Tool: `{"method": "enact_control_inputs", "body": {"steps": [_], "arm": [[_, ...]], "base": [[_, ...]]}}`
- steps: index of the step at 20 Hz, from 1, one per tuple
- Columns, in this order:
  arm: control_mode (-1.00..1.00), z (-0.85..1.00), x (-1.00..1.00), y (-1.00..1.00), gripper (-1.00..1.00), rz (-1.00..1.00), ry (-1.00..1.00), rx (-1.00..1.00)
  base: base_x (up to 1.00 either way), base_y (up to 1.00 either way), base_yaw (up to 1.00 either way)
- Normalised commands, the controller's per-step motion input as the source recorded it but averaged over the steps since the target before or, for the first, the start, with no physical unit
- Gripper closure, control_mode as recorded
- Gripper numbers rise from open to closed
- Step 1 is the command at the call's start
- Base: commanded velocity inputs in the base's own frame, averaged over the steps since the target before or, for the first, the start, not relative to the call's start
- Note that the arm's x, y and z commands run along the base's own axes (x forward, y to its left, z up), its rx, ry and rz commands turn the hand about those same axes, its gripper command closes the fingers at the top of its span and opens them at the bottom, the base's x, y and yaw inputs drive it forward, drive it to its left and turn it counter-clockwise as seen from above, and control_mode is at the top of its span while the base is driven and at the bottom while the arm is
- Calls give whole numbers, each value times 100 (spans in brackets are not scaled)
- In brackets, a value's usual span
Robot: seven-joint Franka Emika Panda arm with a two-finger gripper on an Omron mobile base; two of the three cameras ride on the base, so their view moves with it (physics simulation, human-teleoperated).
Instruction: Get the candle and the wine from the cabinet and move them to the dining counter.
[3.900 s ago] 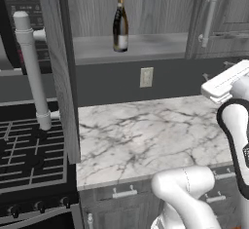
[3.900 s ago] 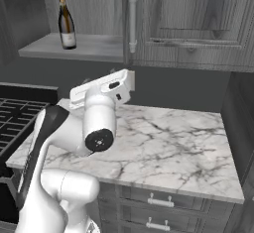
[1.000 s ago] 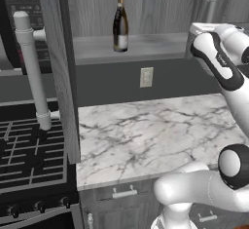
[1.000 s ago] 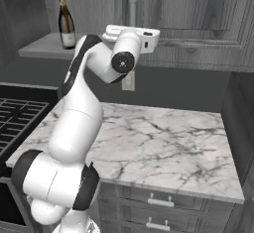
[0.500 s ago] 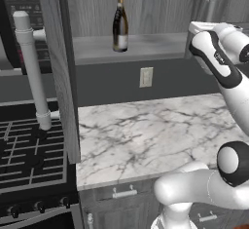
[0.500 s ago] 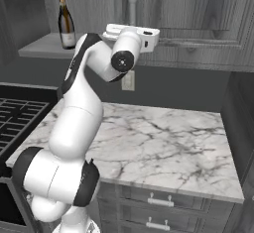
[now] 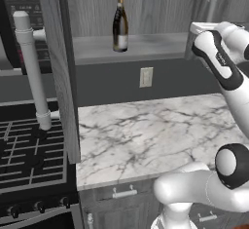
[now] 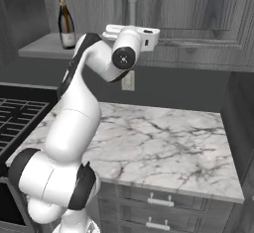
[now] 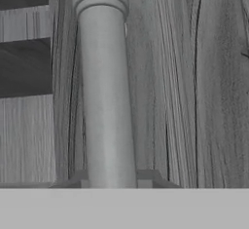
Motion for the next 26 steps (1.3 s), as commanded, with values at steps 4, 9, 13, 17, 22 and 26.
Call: {"method": "enact_control_inputs", "body": {"steps": [4,9,13,17,22,26], "arm": [[-100,0,-49,-42,100,3,2,0],[-100,0,-76,-75,100,0,0,2],[-100,0,-92,-96,100,0,0,4],[-100,-1,-93,-100,100,0,0,4],[-100,-2,-89,-97,100,-3,4,2],[-100,-4,-80,-100,100,-2,4,3]], "base": [[0,0,0],[0,0,0],[0,0,0],[0,0,0],[0,0,0],[0,0,0]]}}
